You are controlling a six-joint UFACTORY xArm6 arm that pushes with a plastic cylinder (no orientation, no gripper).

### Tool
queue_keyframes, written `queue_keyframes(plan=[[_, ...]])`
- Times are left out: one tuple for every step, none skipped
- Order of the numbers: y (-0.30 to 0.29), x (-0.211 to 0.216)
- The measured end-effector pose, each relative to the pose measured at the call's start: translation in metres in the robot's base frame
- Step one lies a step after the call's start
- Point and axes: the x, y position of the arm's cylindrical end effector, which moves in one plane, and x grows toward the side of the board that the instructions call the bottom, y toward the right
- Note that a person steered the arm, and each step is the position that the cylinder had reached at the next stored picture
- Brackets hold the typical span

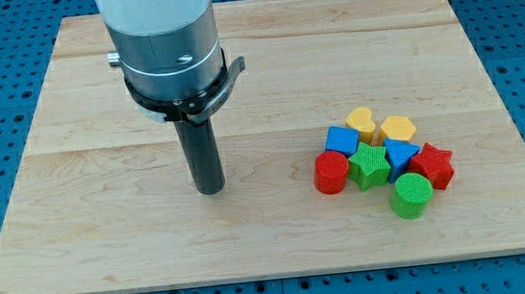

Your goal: Separate the red circle from the group of blocks to the center of the board

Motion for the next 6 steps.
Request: queue_keyframes(plan=[[0.0, 0.0], [0.011, 0.008], [0.022, 0.033], [0.066, 0.053], [0.131, 0.055], [0.153, 0.052]])
